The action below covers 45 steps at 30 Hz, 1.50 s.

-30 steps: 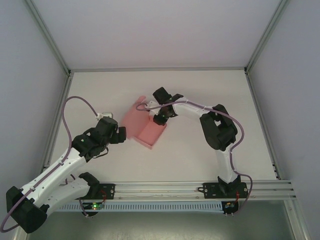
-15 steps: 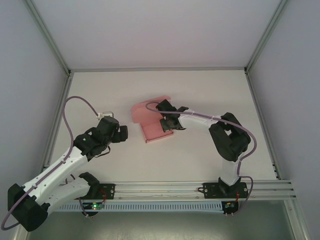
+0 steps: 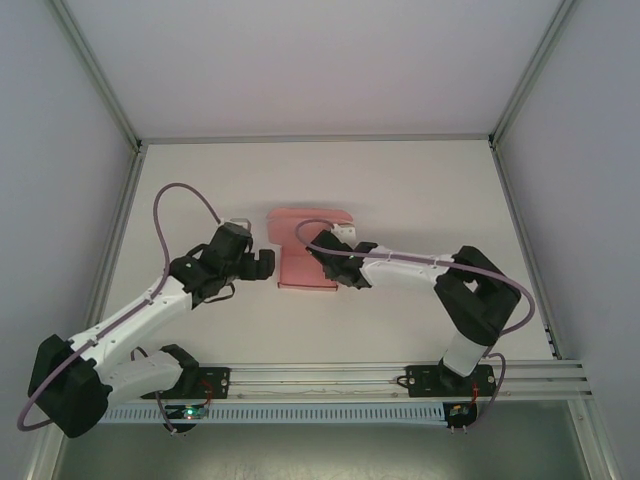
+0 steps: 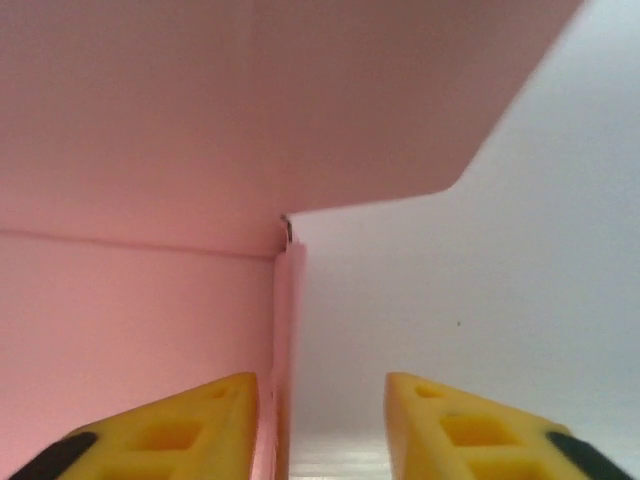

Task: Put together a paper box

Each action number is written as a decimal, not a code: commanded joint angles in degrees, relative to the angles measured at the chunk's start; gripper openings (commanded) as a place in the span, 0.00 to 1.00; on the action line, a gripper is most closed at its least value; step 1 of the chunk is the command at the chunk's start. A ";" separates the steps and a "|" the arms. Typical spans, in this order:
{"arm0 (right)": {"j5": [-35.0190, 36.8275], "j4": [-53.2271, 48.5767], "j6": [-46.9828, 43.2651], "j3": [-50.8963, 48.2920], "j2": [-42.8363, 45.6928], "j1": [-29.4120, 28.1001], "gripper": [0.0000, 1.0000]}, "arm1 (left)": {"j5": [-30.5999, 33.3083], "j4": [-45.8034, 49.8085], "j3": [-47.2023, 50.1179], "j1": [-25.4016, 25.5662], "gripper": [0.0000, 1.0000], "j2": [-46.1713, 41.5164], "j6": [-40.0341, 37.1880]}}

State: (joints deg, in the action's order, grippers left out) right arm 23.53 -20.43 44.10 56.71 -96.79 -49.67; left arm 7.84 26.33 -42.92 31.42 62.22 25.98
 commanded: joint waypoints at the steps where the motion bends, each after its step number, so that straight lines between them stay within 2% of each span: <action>1: 3.68 4.82 -2.50 -1.77 5.63 -1.08 0.52 | -2.04 -4.32 -3.23 -0.12 1.00 1.49 -5.70; 5: 3.48 11.85 -12.54 -5.13 13.39 -0.97 0.73 | -3.35 -4.96 -6.04 -0.93 1.00 4.46 -9.25; 6: 3.75 14.01 -15.55 -6.16 15.67 -0.99 0.83 | -5.19 -4.89 -6.91 -1.65 1.00 5.48 -10.39; 7: 3.85 16.80 -19.31 -7.66 18.13 -0.83 0.97 | -7.30 -5.08 -7.89 -2.74 1.00 6.62 -11.98; 10: -0.20 27.81 -30.60 -13.44 24.05 1.33 0.98 | -12.96 -5.11 -10.81 -6.95 1.00 10.51 -16.15; 11: -2.85 30.87 -33.37 -15.16 25.06 2.89 0.98 | -16.11 -5.30 -11.73 -8.70 1.00 11.96 -17.47; 12: -8.62 32.77 -37.32 -16.46 25.83 4.92 0.98 | -19.86 -5.76 -12.75 -10.47 1.00 13.51 -19.18; 15: -24.99 28.42 -41.45 -13.29 24.74 11.33 0.98 | -27.58 -6.55 -15.33 -13.41 1.00 18.12 -23.24; 19: -32.25 19.03 -43.28 -6.17 19.45 16.56 0.98 | -32.18 -4.63 -18.56 -13.75 1.00 22.78 -29.41; 23: -37.28 16.20 -46.76 -2.33 14.07 19.23 0.92 | -29.87 -3.29 -20.54 -13.76 0.99 25.41 -32.24; 25: -39.17 16.00 -48.04 -1.07 11.84 20.05 0.89 | -30.01 -1.74 -22.25 -13.78 0.96 27.14 -34.04; 34: -41.02 9.83 -52.16 4.04 5.77 21.83 0.64 | -34.67 4.34 -27.22 -13.75 0.60 31.60 -40.25; 41: -39.34 8.84 -52.50 3.99 5.60 21.99 0.46 | -33.59 5.68 -27.48 -13.79 0.45 31.72 -40.33; 45: -37.38 7.76 -51.83 3.76 5.97 22.03 0.42 | -33.40 5.75 -28.22 -13.53 0.34 31.89 -38.88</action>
State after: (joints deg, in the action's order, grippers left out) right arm -15.29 -11.03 -7.53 59.51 -91.11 -28.23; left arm -25.26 29.91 -69.06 17.89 93.54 -13.04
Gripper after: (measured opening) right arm 0.422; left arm 0.352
